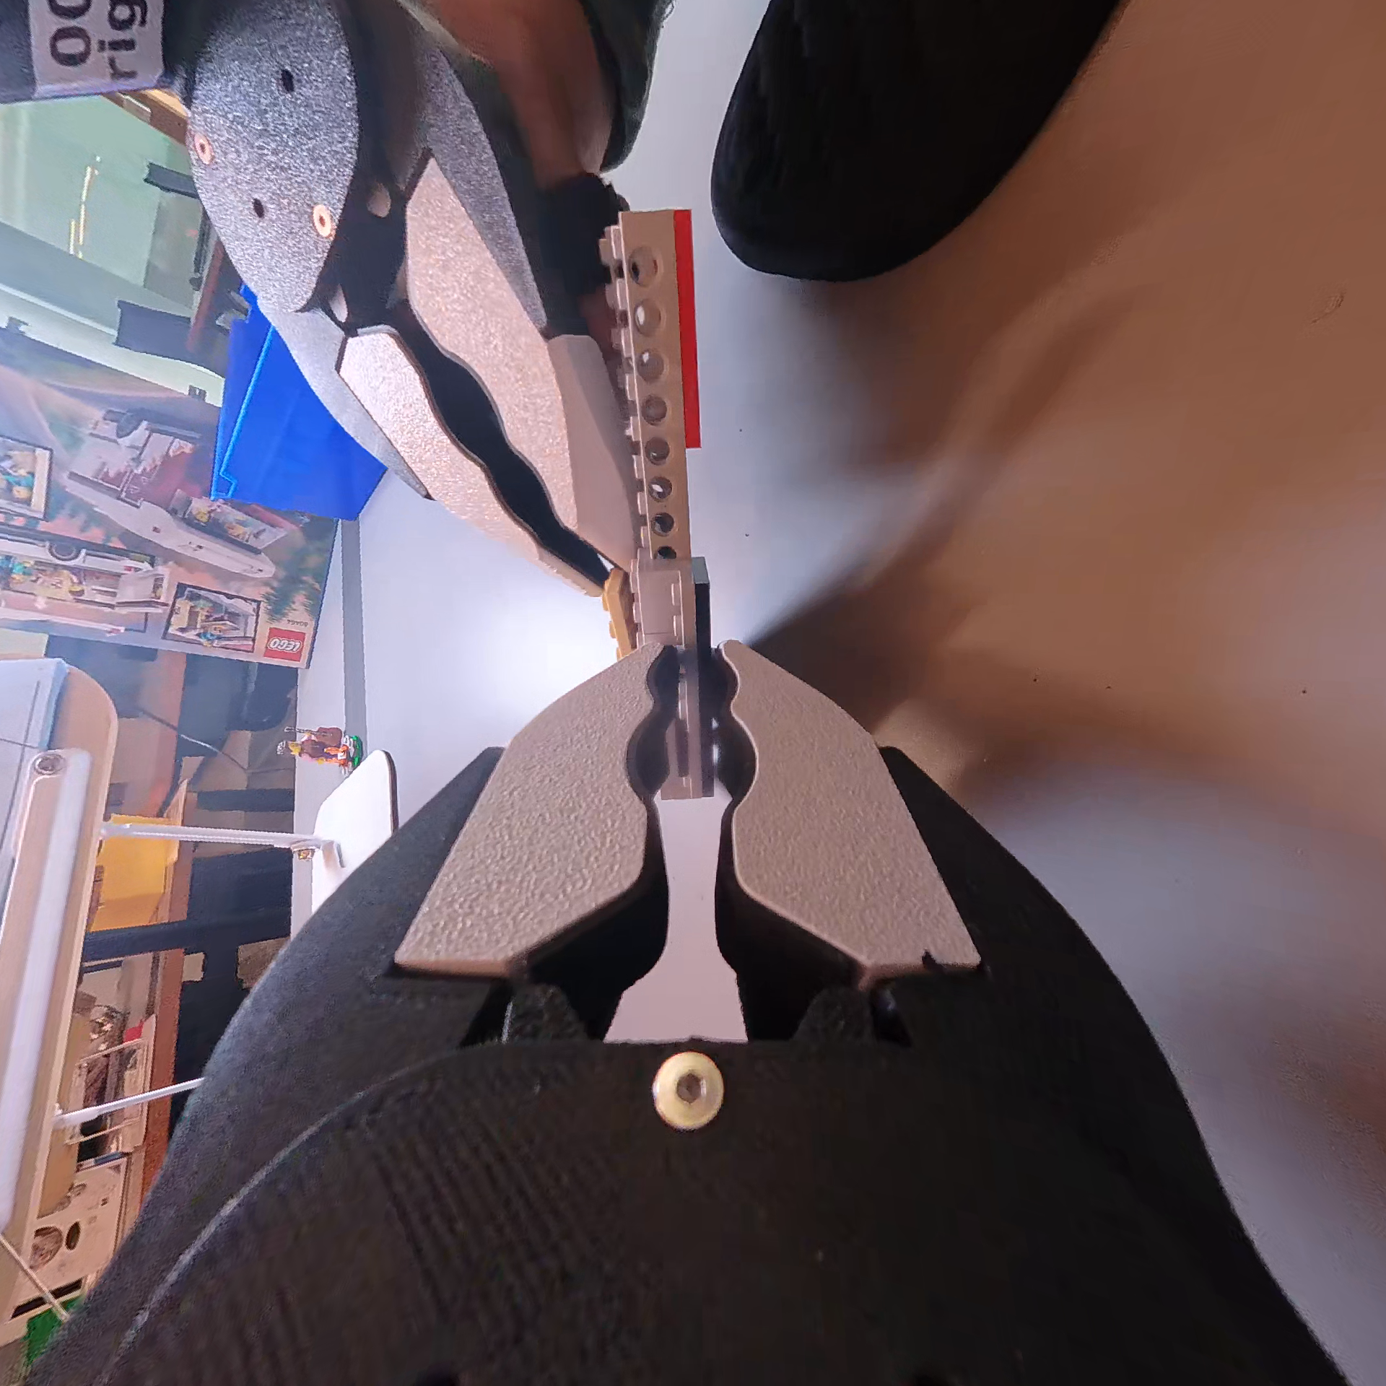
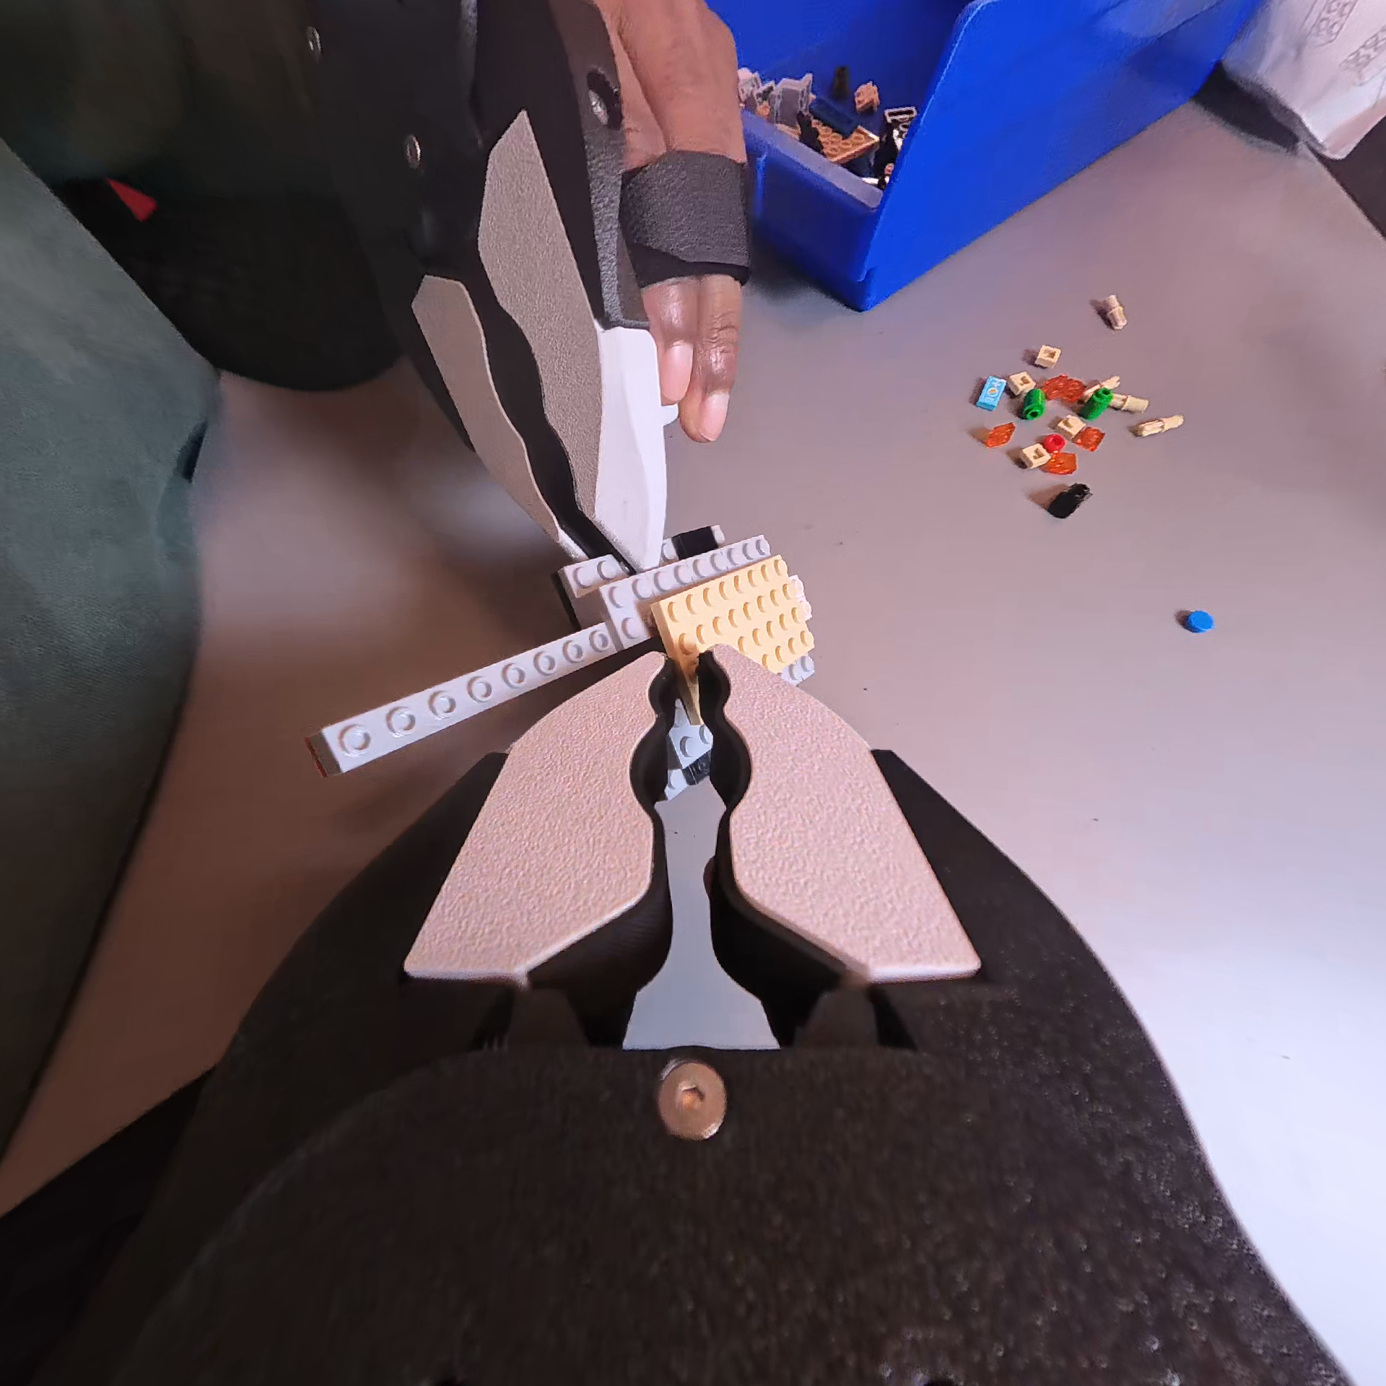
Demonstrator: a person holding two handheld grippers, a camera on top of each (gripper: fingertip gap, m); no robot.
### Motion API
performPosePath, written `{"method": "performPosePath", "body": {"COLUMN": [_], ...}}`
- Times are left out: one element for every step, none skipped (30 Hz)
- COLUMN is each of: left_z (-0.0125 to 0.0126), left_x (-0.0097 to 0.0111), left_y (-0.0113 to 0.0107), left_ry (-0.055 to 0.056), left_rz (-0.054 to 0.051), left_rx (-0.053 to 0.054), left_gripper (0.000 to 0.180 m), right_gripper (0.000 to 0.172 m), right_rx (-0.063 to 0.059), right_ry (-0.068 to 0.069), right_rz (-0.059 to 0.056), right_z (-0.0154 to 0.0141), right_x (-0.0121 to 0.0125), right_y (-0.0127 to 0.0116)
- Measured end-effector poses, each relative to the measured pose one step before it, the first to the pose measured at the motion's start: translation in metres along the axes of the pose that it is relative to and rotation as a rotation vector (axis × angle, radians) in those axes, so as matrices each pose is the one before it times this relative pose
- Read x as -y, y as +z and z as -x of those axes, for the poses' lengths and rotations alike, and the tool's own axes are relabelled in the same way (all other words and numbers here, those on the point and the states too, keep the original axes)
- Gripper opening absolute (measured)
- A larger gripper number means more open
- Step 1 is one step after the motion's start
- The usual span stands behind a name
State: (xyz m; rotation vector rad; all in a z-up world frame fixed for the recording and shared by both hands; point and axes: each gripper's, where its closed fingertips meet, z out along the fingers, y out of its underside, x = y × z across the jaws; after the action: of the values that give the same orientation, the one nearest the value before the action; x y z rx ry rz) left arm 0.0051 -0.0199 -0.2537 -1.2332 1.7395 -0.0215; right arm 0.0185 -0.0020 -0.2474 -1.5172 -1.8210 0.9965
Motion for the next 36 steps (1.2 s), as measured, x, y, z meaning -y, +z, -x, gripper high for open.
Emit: {"method": "performPosePath", "body": {"left_z": [-0.0016, -0.0105, -0.00947, 0.00256, 0.00822, 0.00921, 0.00543, 0.00082, -0.00171, -0.00133, 0.00079, 0.00254, 0.00248, -0.00018, -0.00347, -0.00456, -0.00254, -0.00272, -0.00209, -0.00109, -0.00174, 0.00045, 0.0053, 0.00713, 0.00717, 0.00514, -0.00039, -0.00244, -0.00329, -0.00514, -0.00641, -0.00008, 0.00316, 0.00451, 0.00896, 0.01457], "left_x": [0.00044, 0.00153, 0.00256, -0.00119, -0.00447, -0.0019, -0.00164, -0.00105, -0.0008, -0.0007, -0.00268, -0.00528, -0.00392, -0.00162, -0.00072, -0.00094, -0.00083, -0.00083, 0.00004, 0.00187, 0.00303, 0.00363, 0.00391, 0.00332, 0.00324, 0.00476, 0.00591, 0.00602, 0.00389, 0.00005, -0.00265, -0.00389, 0.00085, 0.0026, 0.00008, -0.00173], "left_y": [0.00017, 0.00092, 0.00452, 0.00259, -0.00193, -0.00361, -0.00198, 0.00033, 0.00196, 0.00225, 0.00226, 0.00249, 0.00249, 0.00249, 0.00282, 0.00301, 0.00199, 0.00107, 0.00007, -0.00173, -0.00374, -0.00522, -0.00687, -0.00787, -0.00765, -0.00628, -0.00353, -0.00019, 0.00292, 0.00462, 0.00403, 0.00218, -0.00334, -0.00807, -0.01214, -0.01585], "left_ry": [0.0031, 0.0133, 0.0127, 0.0593, 0.0292, -0.0424, -0.0517, -0.0076, 0.0126, -0.0009, -0.0231, -0.021, -0.01, -0.0229, -0.0401, -0.0365, -0.0197, -0.0188, -0.0355, -0.0478, -0.0648, -0.0846, -0.0868, -0.0789, -0.0724, -0.06, -0.0431, -0.0216, 0.0059, 0.0359, 0.0603, 0.0552, 0.0285, -0.0035, 0.001, 0.0152], "left_rz": [-0.0016, -0.0092, -0.0057, 0.0239, 0.0334, -0.0041, -0.0069, -0.0057, -0.0033, -0.0081, 0.0009, 0.0177, 0.0095, -0.0021, -0.0047, -0.0022, -0.0036, -0.0025, -0.007, -0.019, -0.0286, -0.035, -0.0384, -0.033, -0.0295, -0.0336, -0.0321, -0.026, -0.0105, 0.0154, 0.0364, 0.0528, 0.0257, 0.0186, 0.0339, 0.0372], "left_rx": [-0.0096, -0.0603, -0.0226, 0.0588, 0.0459, 0.0104, -0.013, -0.0073, 0.0019, 0.0086, 0.0116, 0.0157, 0.0161, -0.0027, -0.028, -0.0327, -0.0141, -0.0186, -0.0233, -0.0269, -0.0453, -0.0426, -0.0143, -0.0028, 0.0011, -0.0012, -0.0188, -0.0119, -0.0009, -0.005, -0.0082, 0.0268, 0.028, 0.0124, 0.0312, 0.0704], "left_gripper": [0.008, 0.009, 0.009, 0.009, 0.008, 0.008, 0.008, 0.008, 0.008, 0.008, 0.009, 0.009, 0.009, 0.009, 0.01, 0.012, 0.012, 0.013, 0.015, 0.017, 0.017, 0.018, 0.018, 0.015, 0.015, 0.018, 0.025, 0.032, 0.034, 0.02, 0.005, 0.005, 0.005, 0.005, 0.005, 0.005], "right_gripper": [0.005, 0.005, 0.004, 0.003, 0.003, 0.004, 0.004, 0.004, 0.004, 0.003, 0.003, 0.003, 0.003, 0.003, 0.003, 0.003, 0.003, 0.003, 0.003, 0.003, 0.003, 0.003, 0.003, 0.003, 0.003, 0.003, 0.003, 0.003, 0.003, 0.003, 0.003, 0.003, 0.003, 0.004, 0.006, 0.015], "right_rx": [-0.0157, -0.035, -0.02, 0.0065, -0.0025, -0.006, -0.0106, -0.0141, -0.0111, -0.0172, -0.0176, -0.009, -0.0056, -0.0076, -0.0106, -0.0129, -0.0075, 0.0029, 0.0069, 0.0076, 0.0108, 0.0094, 0.0142, 0.0237, 0.0231, 0.0144, 0.0133, 0.0145, 0.0154, 0.0134, -0.0031, -0.0158, -0.0254, -0.0335, -0.0297, -0.0191], "right_ry": [0.0084, 0.0151, 0.021, -0.0055, -0.0537, -0.0434, 0.007, 0.0391, 0.0422, 0.0209, 0.005, 0.0037, 0.0044, 0.0006, -0.0044, -0.0055, -0.0021, 0.0012, 0.0027, 0.0021, -0.0003, -0.0019, -0.0054, -0.0092, -0.0136, -0.021, -0.0306, -0.0307, -0.0261, -0.0289, -0.0344, -0.0319, -0.0138, 0.0064, 0.0219, 0.0333], "right_rz": [-0.018, -0.0415, -0.0505, -0.0132, 0.0325, 0.0251, -0.0028, -0.0233, -0.0282, -0.0218, -0.0178, -0.0168, -0.0199, -0.0205, -0.0159, -0.0105, -0.0067, -0.006, -0.0067, -0.0094, -0.0089, -0.0056, -0.0047, -0.0063, -0.0051, 0.0019, 0.0048, 0.0009, -0.0015, -0.0016, -0.0031, 0.0009, 0.0073, 0.0037, 0.0056, 0.0253], "right_z": [-0.00253, -0.00735, -0.00853, -0.00142, 0.00523, 0.00754, 0.0024, -0.00425, -0.00665, -0.00629, -0.00425, -0.00234, -0.002, -0.00255, -0.00313, -0.00333, -0.00262, -0.00103, -0.00011, 0.00045, 0.00149, 0.0016, 0.00247, 0.00435, 0.00495, 0.00459, 0.00528, 0.00633, 0.00679, 0.00688, 0.00409, 0.00078, -0.00247, -0.00525, -0.00629, -0.00641], "right_x": [0.00214, 0.00612, 0.00871, 0.00433, -0.00346, -0.00368, -0.00127, 0.00045, 0.00152, 0.00147, 0.00149, 0.00122, 0.00131, 0.00127, 0.00056, 0.00005, -0.00039, -0.00056, -0.00056, -0.00044, -0.00021, -0.00029, -0.00014, 0.00058, 0.00119, 0.00092, 0.00112, 0.00239, 0.00338, 0.00382, 0.00403, 0.00281, 0.00048, -0.00057, -0.00174, -0.00474], "right_y": [-0.0016, -0.0055, -0.00906, -0.00556, 0.00128, 0.00451, 0.00261, -0.00128, -0.00383, -0.00401, -0.00301, -0.0021, -0.0015, -0.0014, -0.00134, -0.00104, -0.00088, -0.00058, -0.00051, -0.00045, -0.00028, -0.0001, -0.00002, 0.00007, 0.00009, 0.00059, 0.00155, 0.0026, 0.00369, 0.0044, 0.00358, 0.00175, 0.00039, -0.001, -0.00249, -0.00306]}}
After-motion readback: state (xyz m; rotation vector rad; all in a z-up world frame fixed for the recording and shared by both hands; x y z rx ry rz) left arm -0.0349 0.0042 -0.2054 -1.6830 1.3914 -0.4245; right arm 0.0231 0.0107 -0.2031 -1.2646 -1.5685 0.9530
